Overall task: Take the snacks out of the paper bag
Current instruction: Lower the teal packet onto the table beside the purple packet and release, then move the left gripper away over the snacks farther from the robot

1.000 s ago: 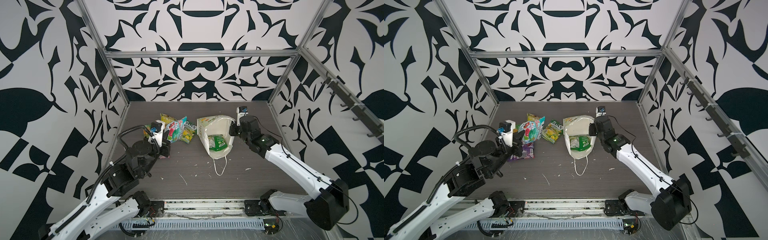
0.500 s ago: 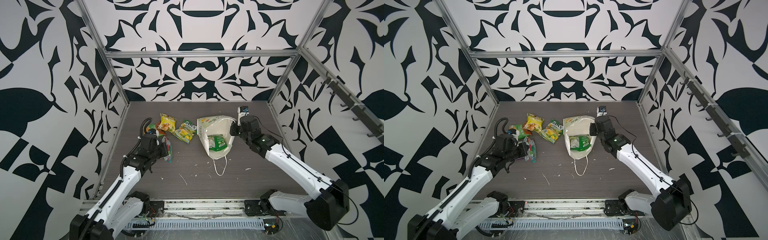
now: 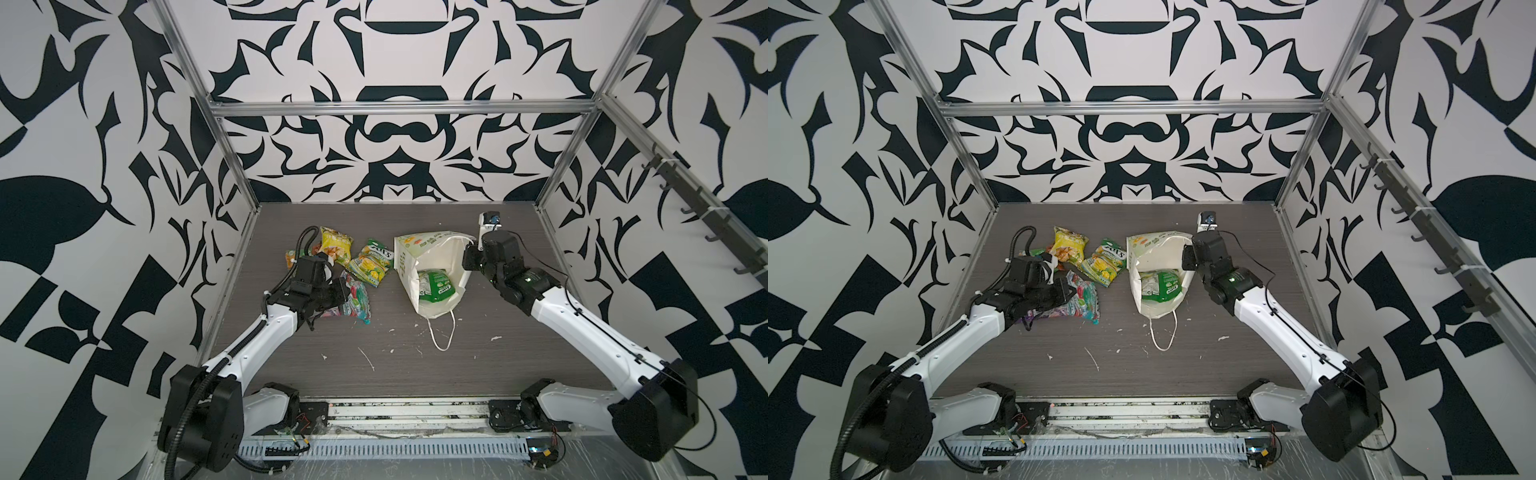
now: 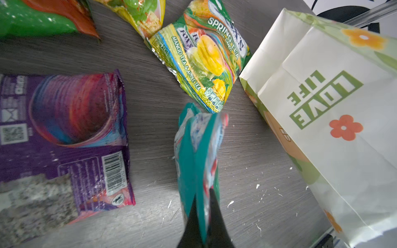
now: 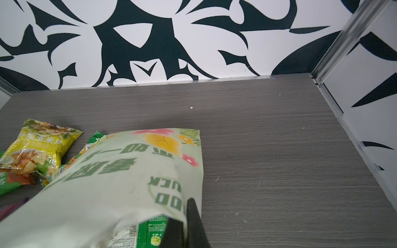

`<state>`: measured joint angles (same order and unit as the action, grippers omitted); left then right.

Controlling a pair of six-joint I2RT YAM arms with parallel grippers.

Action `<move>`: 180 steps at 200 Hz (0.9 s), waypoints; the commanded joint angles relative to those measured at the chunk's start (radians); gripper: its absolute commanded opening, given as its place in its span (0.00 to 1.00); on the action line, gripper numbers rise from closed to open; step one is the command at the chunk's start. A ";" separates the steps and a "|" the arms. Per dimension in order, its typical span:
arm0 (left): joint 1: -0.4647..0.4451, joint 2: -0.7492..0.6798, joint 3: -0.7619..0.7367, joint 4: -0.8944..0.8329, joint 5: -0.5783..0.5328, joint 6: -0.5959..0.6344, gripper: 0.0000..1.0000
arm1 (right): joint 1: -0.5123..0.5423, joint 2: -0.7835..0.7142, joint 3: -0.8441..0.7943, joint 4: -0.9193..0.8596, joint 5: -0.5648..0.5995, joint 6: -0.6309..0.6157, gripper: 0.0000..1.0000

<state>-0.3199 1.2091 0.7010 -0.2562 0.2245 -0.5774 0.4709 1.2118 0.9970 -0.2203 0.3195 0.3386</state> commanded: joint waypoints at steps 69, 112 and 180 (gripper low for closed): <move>0.002 0.044 0.121 -0.187 -0.196 0.112 0.54 | -0.007 0.004 0.031 0.027 0.011 0.010 0.00; 0.004 0.150 0.230 -0.174 -0.189 0.205 0.63 | -0.007 0.005 0.034 0.020 0.017 0.010 0.00; 0.083 0.383 0.610 -0.213 -0.463 0.321 0.93 | -0.008 -0.005 0.031 0.023 0.024 0.009 0.00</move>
<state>-0.2974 1.4826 1.1545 -0.4667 -0.1398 -0.3096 0.4664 1.2144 0.9970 -0.2199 0.3229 0.3386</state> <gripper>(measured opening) 0.923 0.048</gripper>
